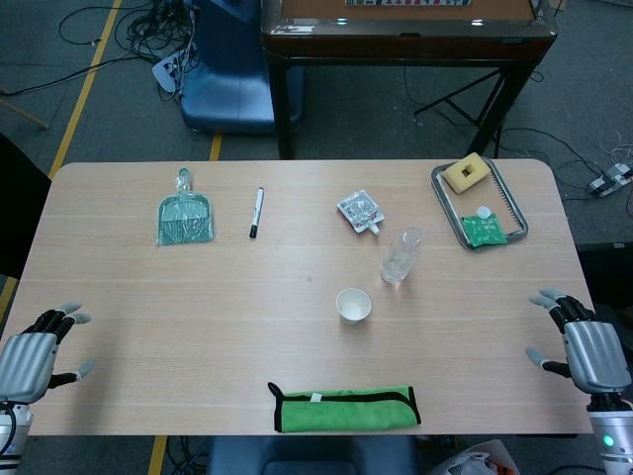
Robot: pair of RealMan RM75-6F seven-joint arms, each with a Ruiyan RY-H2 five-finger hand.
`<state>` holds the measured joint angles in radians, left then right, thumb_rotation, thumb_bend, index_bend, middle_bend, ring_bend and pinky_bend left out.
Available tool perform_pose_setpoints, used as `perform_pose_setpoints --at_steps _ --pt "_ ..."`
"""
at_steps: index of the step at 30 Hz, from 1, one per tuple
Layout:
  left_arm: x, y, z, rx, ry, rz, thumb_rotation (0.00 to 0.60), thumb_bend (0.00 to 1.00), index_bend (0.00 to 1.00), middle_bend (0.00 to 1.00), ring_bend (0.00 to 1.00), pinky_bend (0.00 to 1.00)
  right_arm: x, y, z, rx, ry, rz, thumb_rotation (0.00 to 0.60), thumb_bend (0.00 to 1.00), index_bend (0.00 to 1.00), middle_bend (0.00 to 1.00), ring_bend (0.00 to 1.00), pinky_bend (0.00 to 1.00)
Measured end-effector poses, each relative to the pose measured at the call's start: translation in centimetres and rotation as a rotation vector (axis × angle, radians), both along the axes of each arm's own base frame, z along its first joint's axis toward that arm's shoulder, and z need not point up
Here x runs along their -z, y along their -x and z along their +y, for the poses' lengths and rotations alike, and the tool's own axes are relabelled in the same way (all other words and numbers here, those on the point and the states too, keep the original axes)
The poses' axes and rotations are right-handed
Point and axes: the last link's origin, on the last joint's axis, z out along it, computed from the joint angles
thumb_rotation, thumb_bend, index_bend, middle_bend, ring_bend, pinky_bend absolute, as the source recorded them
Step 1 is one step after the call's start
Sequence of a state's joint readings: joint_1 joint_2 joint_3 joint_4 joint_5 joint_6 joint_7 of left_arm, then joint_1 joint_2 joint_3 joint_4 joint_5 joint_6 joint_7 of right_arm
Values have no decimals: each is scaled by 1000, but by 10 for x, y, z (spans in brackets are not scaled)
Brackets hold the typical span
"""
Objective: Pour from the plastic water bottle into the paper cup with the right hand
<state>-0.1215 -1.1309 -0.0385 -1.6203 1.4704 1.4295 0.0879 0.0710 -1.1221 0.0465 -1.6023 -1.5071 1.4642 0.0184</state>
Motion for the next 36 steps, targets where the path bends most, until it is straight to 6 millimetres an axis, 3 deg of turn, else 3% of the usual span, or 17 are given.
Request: perform_pose_setpoints --at_steps 14,36 --pt "0 2 -3 -14 4 2 600 147 334 223 220 471 2 3 -11 2 11 -78 600 0 263 197 199 400" --pt "3 1 -3 -19 26 -15 600 147 335 223 220 472 41 5 -101 26 -24 -450 600 0 254 194 174 385"
